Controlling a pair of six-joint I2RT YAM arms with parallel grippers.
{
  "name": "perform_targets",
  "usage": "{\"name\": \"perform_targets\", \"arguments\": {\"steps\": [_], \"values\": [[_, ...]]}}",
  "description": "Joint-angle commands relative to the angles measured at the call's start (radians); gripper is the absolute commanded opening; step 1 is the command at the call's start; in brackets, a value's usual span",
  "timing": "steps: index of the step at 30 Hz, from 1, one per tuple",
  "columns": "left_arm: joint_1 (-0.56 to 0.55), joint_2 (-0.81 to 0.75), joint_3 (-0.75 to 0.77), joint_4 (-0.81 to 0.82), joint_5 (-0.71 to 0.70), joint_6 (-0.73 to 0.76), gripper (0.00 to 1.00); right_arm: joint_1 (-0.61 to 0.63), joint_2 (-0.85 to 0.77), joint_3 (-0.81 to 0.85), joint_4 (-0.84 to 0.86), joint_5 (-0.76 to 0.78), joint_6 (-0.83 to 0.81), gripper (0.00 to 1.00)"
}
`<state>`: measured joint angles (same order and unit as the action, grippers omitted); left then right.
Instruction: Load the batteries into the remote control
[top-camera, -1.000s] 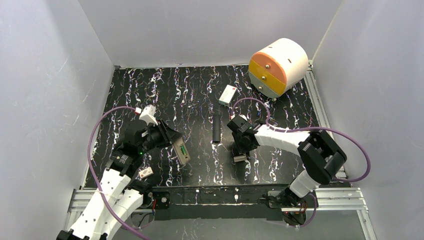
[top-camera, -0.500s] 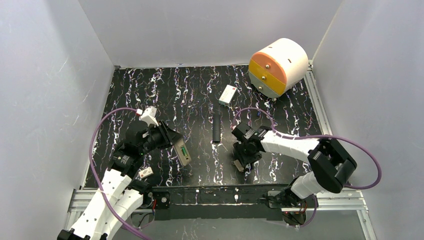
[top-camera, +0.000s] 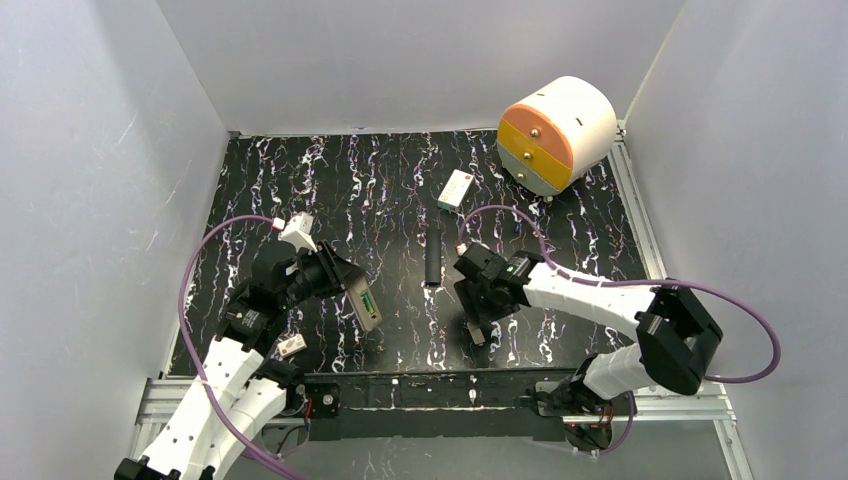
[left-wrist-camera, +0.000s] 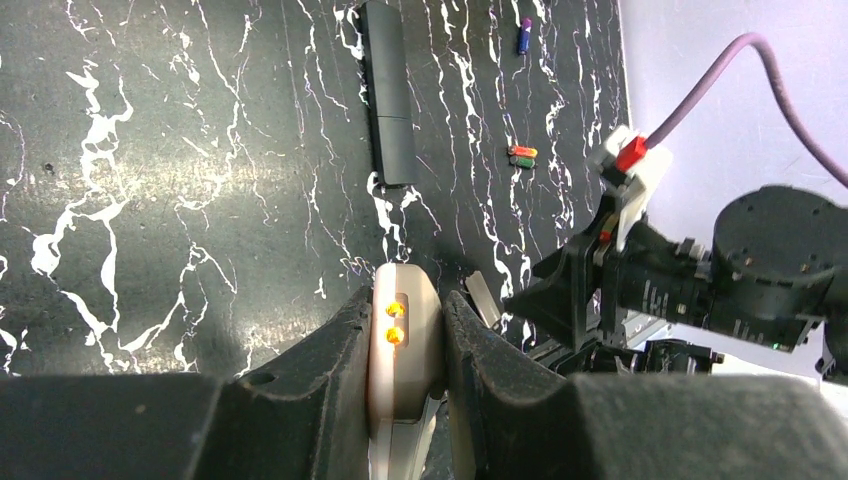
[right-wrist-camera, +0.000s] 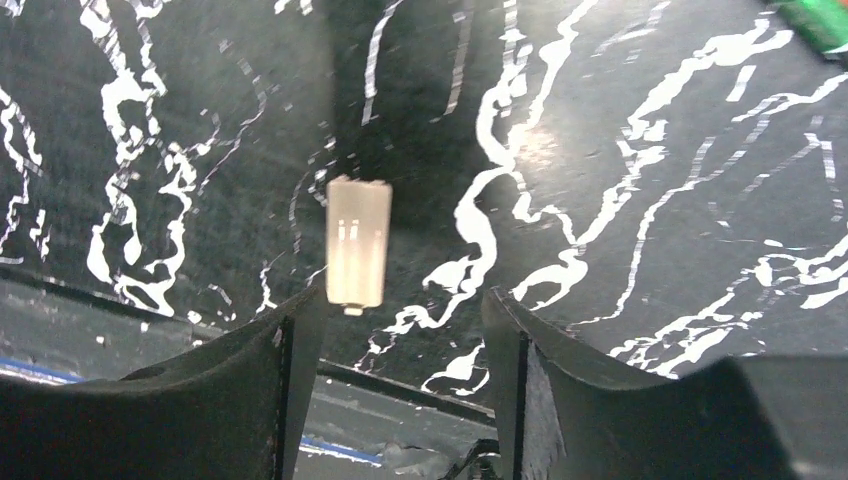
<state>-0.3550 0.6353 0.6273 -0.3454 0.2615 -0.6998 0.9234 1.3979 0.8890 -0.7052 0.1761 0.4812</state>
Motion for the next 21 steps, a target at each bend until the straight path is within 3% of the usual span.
{"name": "perform_targets", "arguments": {"steps": [1, 7, 21], "values": [[0.005, -0.002, 0.026, -0.005, -0.011, 0.001, 0.00, 0.076, 0.026, 0.025, -0.012, -0.034, 0.033, 0.68], [0.004, -0.002, 0.026, -0.010, -0.014, 0.002, 0.00, 0.123, 0.067, -0.001, 0.002, -0.001, 0.090, 0.67], [0.004, 0.010, 0.035, -0.015, -0.008, 0.005, 0.00, 0.126, 0.137, -0.043, 0.063, 0.000, 0.123, 0.49]]}}
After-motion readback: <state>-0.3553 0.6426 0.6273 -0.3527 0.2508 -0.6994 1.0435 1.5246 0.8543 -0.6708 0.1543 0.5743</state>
